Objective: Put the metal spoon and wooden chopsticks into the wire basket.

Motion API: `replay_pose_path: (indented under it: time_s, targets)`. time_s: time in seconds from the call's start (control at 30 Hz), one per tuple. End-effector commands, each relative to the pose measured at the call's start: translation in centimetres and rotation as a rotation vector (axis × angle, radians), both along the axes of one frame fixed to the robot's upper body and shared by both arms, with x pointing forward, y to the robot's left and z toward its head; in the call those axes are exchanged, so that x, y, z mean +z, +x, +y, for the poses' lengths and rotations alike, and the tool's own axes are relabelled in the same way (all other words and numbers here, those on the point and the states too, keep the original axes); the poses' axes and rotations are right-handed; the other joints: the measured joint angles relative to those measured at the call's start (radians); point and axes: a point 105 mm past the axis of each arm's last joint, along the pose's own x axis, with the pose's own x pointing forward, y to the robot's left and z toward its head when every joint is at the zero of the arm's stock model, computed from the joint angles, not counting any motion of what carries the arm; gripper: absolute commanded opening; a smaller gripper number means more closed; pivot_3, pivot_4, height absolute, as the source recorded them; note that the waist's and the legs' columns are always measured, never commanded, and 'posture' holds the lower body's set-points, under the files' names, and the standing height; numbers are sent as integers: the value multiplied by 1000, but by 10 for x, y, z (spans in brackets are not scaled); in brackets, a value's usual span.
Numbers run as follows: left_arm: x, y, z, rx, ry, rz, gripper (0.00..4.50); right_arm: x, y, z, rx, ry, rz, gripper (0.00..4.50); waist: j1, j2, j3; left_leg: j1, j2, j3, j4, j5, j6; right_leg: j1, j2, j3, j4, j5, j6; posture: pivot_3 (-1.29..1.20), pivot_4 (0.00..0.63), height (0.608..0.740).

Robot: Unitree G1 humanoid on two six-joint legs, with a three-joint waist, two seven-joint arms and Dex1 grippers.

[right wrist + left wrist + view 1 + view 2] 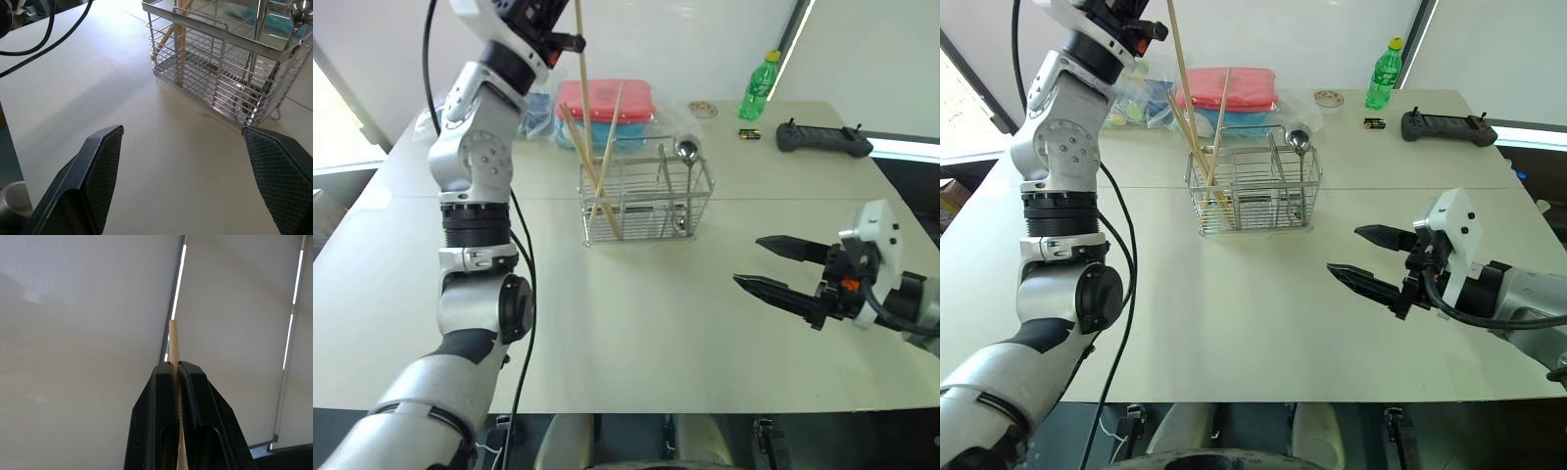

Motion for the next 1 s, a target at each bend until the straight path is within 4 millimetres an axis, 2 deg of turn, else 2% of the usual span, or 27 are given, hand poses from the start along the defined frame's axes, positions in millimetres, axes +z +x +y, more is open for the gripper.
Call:
replay_pose_path:
  time_s: [0.03,0.23,0.33,0.5,0.6,0.67,0.73,0.83,0.9,1.0]
  targets:
    - [-3,-2,-9,-13,36,-23,49,10,-2,0,-15,9,-51,3985,1,0,0,0,0,0,0,0,0,0,0,0,0,0,0,0,150,692]
    - [-34,4,-22,-35,81,49,49,10,-2,0,-29,10,-55,3985,1,0,0,1,0,0,1,0,0,1,0,0,0,0,-1,0,150,692]
    - [-43,5,-25,-50,81,88,993,11,-1,0,-34,13,-58,3985,1,0,0,0,0,0,1,0,0,1,0,0,0,0,-1,0,150,692]
    - [-50,-5,-31,-104,165,108,3371,8,0,-3,-35,-13,-56,3985,0,0,0,0,0,0,0,0,0,0,0,0,0,0,0,0,150,692]
    - [-53,-18,-30,-176,265,141,3371,8,2,-6,-25,-47,-54,3985,-2,0,0,0,0,0,0,0,0,0,0,0,0,0,-1,0,150,692]
    - [-55,-35,-24,-249,389,145,3371,9,5,-11,-22,-70,-57,3985,-8,1,0,0,0,0,0,0,0,0,0,0,0,-1,-1,0,150,692]
    - [-58,-55,-7,-294,538,139,3371,12,10,-18,-23,-91,-63,3985,-14,1,0,1,1,0,0,0,0,0,1,0,1,-2,-4,0,150,692]
    - [-71,-67,26,-276,734,217,3371,13,19,-28,-29,-114,-71,3985,-30,2,0,1,1,0,-1,0,0,-1,1,0,1,-2,-4,0,150,692]
    - [-102,-84,68,-273,971,314,3371,12,23,-31,-9,-147,-74,3985,-44,5,0,1,1,0,-2,0,0,-1,1,0,1,-3,-5,0,150,692]
    - [-138,-103,109,-271,1196,444,3371,9,29,-35,17,-184,-76,3985,-48,7,0,1,2,2,-4,0,1,-3,1,1,1,-6,-10,0,150,692]
